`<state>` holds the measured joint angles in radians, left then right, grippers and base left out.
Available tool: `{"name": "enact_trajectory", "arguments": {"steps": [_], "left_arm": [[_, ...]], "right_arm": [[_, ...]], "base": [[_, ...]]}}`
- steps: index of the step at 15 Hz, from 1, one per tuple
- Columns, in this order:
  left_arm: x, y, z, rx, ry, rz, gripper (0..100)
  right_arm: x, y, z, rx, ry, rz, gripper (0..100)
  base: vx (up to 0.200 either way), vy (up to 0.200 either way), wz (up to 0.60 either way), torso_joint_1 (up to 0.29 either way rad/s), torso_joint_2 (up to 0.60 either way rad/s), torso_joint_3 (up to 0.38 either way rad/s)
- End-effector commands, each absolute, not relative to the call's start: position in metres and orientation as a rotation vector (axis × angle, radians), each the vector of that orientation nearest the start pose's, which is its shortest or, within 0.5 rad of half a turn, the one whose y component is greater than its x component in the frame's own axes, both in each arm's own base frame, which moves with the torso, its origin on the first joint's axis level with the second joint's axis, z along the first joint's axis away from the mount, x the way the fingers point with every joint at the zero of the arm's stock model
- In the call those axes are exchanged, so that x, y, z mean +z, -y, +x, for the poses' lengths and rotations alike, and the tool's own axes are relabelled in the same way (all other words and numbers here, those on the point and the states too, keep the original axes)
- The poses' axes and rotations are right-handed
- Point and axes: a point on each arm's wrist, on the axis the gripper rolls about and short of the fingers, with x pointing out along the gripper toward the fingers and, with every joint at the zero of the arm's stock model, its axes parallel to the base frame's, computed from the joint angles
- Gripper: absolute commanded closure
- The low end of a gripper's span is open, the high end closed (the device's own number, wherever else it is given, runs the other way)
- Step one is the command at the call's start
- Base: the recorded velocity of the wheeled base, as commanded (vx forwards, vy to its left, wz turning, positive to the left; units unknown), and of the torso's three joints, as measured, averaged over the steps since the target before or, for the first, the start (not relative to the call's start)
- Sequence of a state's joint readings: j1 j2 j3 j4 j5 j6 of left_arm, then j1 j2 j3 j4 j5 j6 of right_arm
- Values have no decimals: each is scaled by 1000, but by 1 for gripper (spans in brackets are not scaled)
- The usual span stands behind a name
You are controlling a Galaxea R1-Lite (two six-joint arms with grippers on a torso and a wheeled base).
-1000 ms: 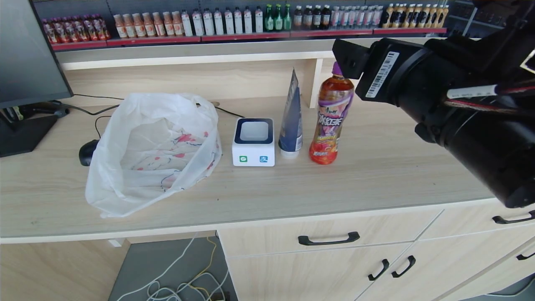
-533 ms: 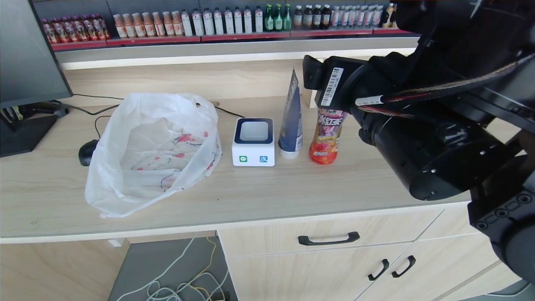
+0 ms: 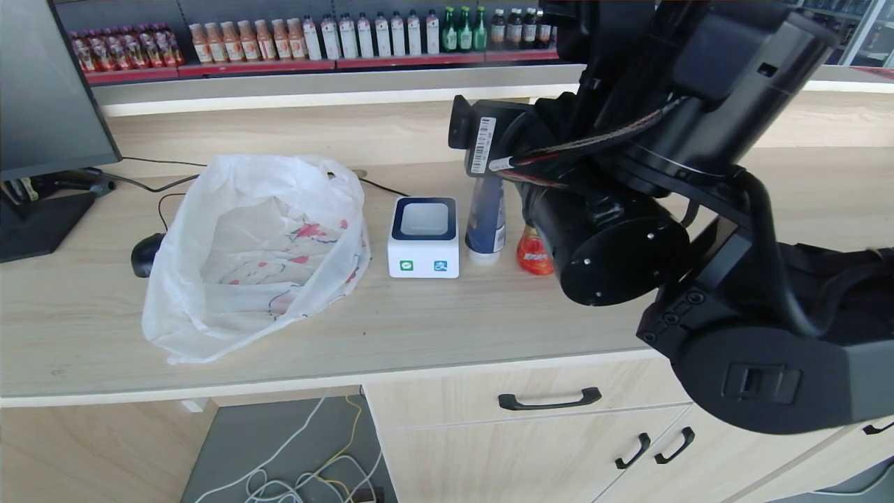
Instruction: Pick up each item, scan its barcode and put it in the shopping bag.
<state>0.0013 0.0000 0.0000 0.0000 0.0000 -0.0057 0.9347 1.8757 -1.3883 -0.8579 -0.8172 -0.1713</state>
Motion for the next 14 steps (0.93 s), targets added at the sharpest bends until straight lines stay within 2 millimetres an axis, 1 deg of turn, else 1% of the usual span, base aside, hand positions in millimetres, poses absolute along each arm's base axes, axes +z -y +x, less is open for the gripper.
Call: {"name": "enact_trajectory", "arguments": {"steps": [1, 3, 4, 6, 7, 11, 13, 14], "left_arm": [[75, 0, -23, 2, 0, -6, 0], [75, 0, -23, 2, 0, -6, 0], [75, 0, -23, 2, 0, -6, 0], [75, 0, -23, 2, 0, -6, 0], [75, 0, -23, 2, 0, -6, 0], [75, 0, -23, 2, 0, -6, 0], [75, 0, -23, 2, 0, -6, 0], [75, 0, -23, 2, 0, -6, 0]], "right_arm": [[303, -292, 236, 118, 251, 85, 0], [308, -296, 239, 151, 282, 47, 0], [307, -302, 243, 150, 285, 50, 0], [309, -305, 249, 141, 294, 59, 0], [308, -307, 256, 131, 299, 62, 0], [303, -294, 279, 71, 293, 52, 0], [294, -292, 290, 55, 277, 62, 0], [293, -292, 292, 52, 274, 59, 0]], "base": [[0, 0, 0, 0, 0, 0], [0, 0, 0, 0, 0, 0], [0, 0, 0, 0, 0, 0], [0, 0, 0, 0, 0, 0], [0, 0, 0, 0, 0, 0], [0, 0, 0, 0, 0, 0], [0, 0, 0, 0, 0, 0], [0, 0, 0, 0, 0, 0]]}}
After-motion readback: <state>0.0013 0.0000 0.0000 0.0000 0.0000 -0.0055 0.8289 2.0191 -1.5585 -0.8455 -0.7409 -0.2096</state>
